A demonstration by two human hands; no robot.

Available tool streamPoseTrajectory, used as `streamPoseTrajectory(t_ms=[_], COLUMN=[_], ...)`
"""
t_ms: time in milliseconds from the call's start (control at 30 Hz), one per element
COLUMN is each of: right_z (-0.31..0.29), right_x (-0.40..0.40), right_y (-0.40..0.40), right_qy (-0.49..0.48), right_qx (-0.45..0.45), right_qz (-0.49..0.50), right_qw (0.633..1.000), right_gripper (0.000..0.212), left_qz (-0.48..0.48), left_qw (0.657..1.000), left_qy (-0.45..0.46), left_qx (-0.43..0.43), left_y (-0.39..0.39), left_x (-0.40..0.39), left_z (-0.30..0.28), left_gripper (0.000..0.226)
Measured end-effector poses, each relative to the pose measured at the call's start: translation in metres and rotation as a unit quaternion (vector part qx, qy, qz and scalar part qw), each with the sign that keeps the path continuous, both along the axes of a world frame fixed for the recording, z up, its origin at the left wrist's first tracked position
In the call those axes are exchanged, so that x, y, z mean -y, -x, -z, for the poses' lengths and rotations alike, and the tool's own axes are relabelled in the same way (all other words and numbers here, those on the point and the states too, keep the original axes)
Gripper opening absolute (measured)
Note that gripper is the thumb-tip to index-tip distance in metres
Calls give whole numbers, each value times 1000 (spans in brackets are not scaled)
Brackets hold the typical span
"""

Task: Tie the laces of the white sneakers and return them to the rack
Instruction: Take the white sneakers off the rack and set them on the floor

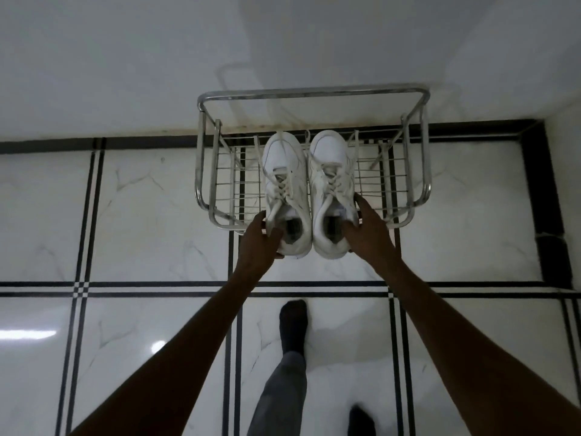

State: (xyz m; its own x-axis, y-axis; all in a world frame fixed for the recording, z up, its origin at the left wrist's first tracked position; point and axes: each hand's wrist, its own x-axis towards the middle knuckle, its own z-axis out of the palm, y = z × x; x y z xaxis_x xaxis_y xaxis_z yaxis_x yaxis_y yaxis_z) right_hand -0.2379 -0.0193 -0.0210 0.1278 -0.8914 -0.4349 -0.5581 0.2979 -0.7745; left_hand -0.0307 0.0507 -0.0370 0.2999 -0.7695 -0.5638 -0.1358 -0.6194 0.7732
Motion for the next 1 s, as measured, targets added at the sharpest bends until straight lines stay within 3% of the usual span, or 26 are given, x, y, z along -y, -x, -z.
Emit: streamPoseTrajectory(t_ms=[200,433,733,900,1000], right_z=[18,79,251,356,390], right_x=[-112,-229,-275,-283,-284], right_y=[32,63,69,68,72], right_qy=[33,30,-52,-50,-42], right_qx=[17,17,-39,-63,-66], right_qz=[28,47,68,61,59], right_qw=[999,998,996,995,995], right_gripper=[66,54,50,51,50], left_qz=[-27,-66,4,32,38], left_qw=[998,996,996,993,993], left_qy=[23,4,-43,-40,-31], left_qx=[55,52,80,103,111], left_y=[32,72,78,79,82], left_x=[-108,-226,-263,-271,-275], left_z=[6,70,252,364,397], left_gripper=[55,45,44,41,40])
